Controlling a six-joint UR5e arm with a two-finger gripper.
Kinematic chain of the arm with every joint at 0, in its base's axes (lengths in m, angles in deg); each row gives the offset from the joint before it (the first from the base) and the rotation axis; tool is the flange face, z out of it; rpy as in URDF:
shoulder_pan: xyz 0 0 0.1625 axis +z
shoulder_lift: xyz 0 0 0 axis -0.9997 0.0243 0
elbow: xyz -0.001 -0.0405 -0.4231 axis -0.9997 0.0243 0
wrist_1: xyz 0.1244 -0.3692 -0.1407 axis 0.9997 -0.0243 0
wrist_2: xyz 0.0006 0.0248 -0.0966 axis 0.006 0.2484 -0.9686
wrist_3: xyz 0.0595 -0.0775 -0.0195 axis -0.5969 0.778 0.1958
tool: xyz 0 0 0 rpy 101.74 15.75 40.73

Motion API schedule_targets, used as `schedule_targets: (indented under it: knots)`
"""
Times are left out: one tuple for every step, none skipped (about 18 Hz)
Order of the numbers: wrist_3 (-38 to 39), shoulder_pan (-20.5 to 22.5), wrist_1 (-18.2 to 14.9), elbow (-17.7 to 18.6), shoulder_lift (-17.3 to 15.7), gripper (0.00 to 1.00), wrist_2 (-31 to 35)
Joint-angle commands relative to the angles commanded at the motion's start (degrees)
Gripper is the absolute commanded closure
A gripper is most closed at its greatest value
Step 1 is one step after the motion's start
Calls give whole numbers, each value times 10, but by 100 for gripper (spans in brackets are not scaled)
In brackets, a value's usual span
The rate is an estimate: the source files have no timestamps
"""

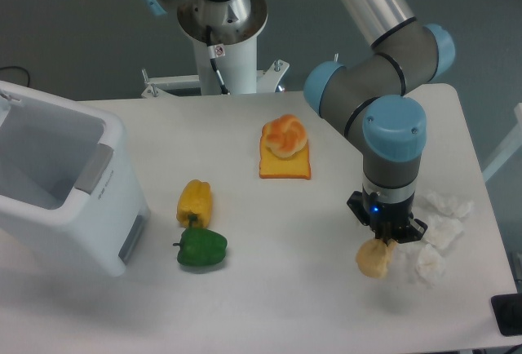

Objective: Place the square bread in the trash can
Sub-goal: 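Lift the held tan square bread with the gripper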

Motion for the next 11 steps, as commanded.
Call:
schedule_targets:
  knots:
    - [0, 0, 0, 0, -1, 80, 0]
    - [1, 0, 0, 0, -1, 80, 1]
    - [3, -1, 0, -1, -2, 80, 0]
    - [9, -2, 0, -1, -2, 80, -2]
    - [15, -3, 0, -2, -5, 80, -2]
    - [26, -5, 0, -2, -5, 80, -1]
    - [38, -7, 0, -2, -8, 80, 1]
    - [44, -12, -1, -1, -10, 80, 3]
    - [46, -18, -1, -1, -12, 80, 4]
    - [48, -19, -1, 2, -20, 80, 4]
    - [48, -25, -1, 5, -27, 80, 2]
